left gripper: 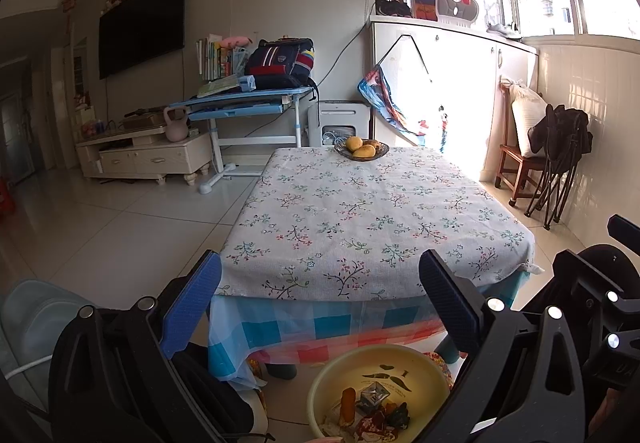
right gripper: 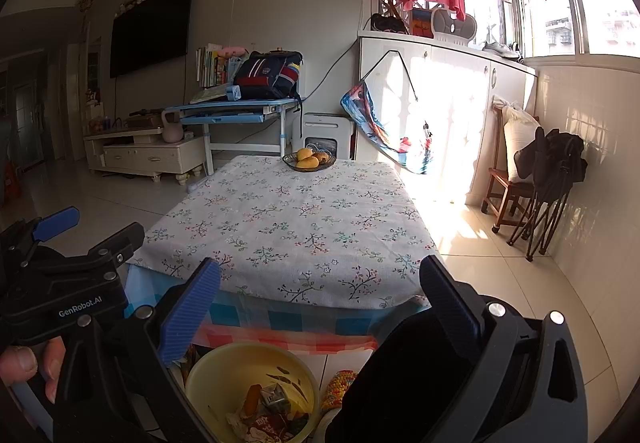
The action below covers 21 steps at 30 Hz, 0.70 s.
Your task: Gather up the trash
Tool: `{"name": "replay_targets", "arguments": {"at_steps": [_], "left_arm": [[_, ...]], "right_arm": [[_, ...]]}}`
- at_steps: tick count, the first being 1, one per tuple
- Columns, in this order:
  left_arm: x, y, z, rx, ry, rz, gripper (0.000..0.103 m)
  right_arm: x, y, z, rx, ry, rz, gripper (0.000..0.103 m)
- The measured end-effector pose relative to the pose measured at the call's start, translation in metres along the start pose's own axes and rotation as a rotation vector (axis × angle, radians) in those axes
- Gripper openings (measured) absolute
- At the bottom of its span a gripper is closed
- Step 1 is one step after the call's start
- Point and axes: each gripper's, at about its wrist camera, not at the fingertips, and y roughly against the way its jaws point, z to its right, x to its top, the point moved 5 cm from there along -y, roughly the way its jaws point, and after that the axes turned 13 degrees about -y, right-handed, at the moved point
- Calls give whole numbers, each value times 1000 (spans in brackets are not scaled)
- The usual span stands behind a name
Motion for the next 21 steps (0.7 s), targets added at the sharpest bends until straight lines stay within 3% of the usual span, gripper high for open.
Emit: {"name": "replay_targets", "arguments": {"at_steps": [21], "left_arm": [[0,0,1,-1,-2,-1,96]], "right_arm": [[-4,-5,2,-6,14,-11,95]]}}
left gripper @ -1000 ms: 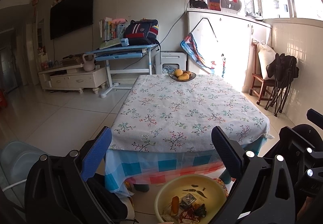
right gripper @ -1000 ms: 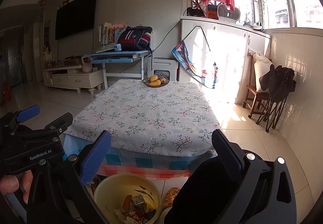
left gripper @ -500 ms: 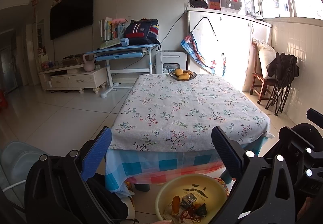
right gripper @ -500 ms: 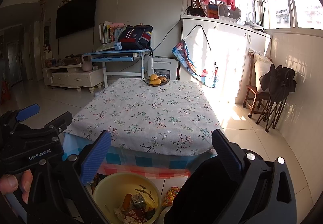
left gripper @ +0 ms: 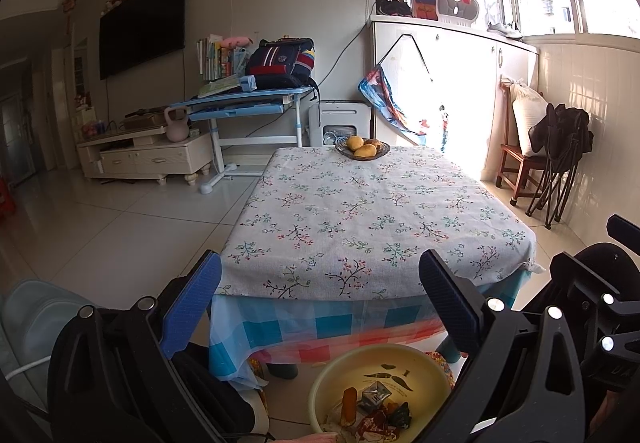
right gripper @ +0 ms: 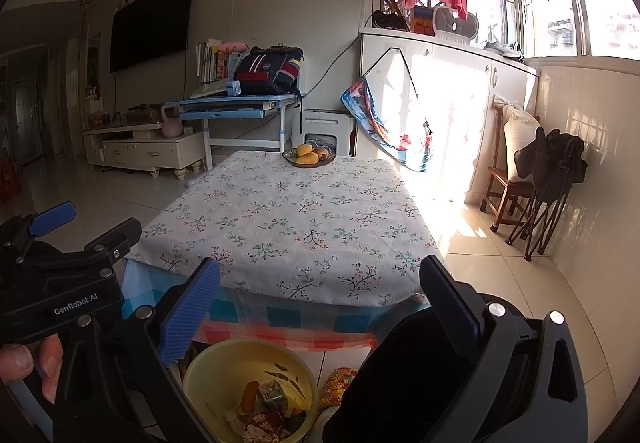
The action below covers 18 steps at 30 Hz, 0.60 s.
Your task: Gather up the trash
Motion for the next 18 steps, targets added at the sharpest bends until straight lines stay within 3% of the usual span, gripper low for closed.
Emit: {"name": "replay_targets", "arguments": {"at_steps": [18], "left_arm": [[-3,0,-4,1,-2,-1,96]], "right_arm": [[0,-2,-1,-3,15,-7,95]]}}
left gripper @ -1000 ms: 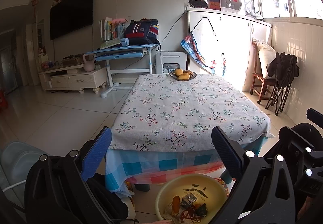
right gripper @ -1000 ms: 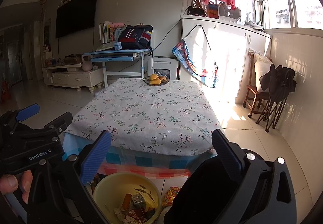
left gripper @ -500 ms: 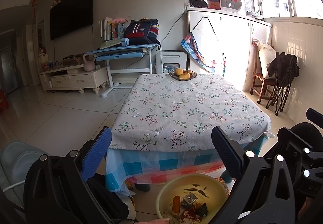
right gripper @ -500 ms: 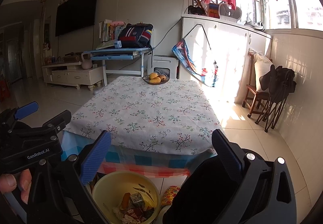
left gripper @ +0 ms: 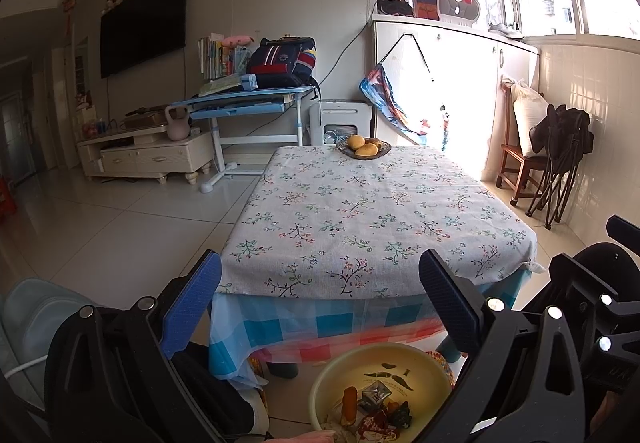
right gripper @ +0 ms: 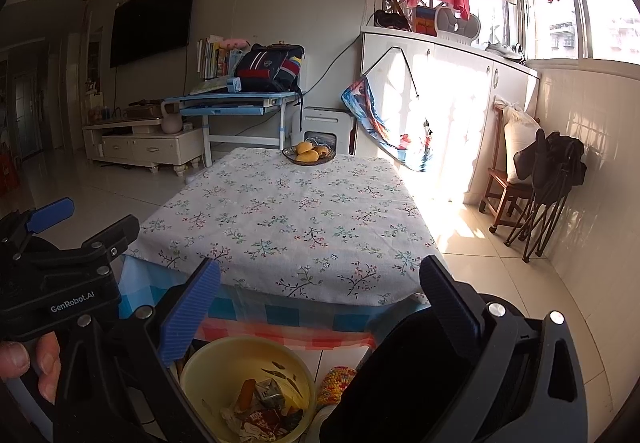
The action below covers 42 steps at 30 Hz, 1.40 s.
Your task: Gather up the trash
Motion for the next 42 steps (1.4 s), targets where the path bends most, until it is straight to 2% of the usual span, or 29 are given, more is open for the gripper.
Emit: {"name": "replay_targets", "arguments": {"at_steps": [42], "left_arm": [[-5,0,7,3,-24,-7,96]], "right_arm": [[-1,-1,2,-3,10,-6,95]]}}
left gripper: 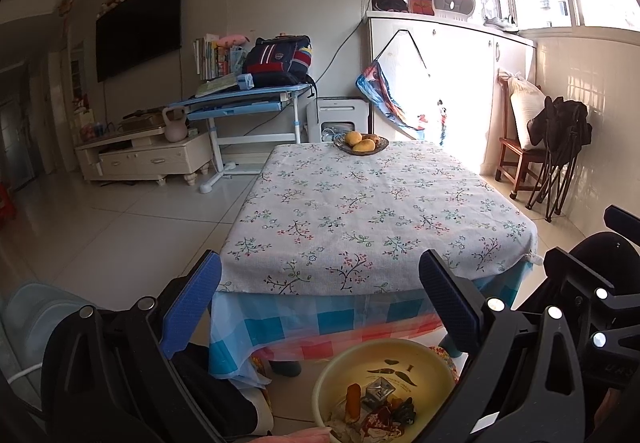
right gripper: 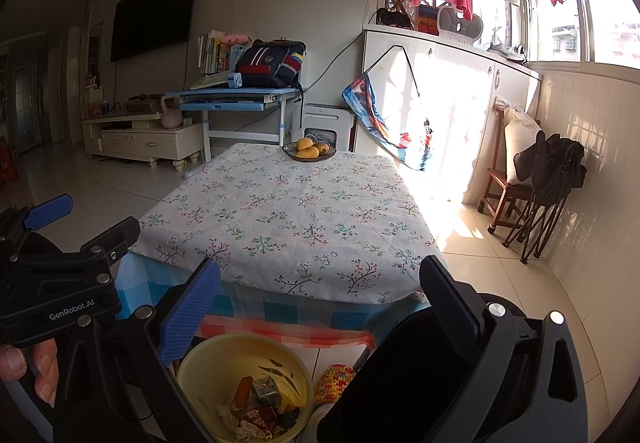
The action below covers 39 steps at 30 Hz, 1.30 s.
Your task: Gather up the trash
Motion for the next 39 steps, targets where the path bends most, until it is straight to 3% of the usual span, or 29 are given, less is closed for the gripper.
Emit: {"name": "replay_targets", "arguments": {"at_steps": [20,30,35,39], "left_arm": [[0,-4,-3,2,23,-8,96],[-9,-14,-8,-31,85,-42,96],[-14,-18,-9,3,52,-60,96],[-18,-26,-10,-13,64,-99,96]], "right_arm": [[1,-2,0,0,2,-3,95],[1,-1,-1,-1,3,-4,96],[1,-2,-1,-2,4,-4,95],[1,-2,-1,-2,4,-5,95]]}}
